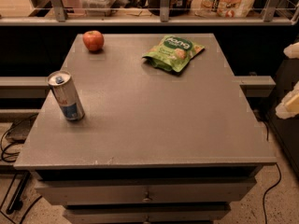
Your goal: Knock redbull can over
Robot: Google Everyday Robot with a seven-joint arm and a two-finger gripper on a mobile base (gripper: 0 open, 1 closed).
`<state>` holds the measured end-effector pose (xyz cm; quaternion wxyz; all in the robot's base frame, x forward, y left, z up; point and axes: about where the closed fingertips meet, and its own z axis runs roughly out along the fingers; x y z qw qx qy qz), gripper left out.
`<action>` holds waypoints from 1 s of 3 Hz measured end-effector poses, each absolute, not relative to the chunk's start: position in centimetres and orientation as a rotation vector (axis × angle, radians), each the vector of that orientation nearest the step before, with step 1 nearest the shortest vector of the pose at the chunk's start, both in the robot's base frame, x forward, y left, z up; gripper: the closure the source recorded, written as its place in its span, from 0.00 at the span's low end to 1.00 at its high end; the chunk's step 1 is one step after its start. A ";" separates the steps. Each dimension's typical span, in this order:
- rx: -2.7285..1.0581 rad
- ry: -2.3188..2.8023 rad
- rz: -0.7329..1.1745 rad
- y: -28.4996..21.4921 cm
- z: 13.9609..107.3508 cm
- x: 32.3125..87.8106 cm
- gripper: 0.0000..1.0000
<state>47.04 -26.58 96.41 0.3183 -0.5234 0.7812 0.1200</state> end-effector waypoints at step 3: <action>-1.202 1.813 0.591 -23.6 100.2 47.4 0.00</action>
Offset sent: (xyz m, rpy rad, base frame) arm 0.0061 0.0083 0.0204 0.2282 -0.0653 0.0053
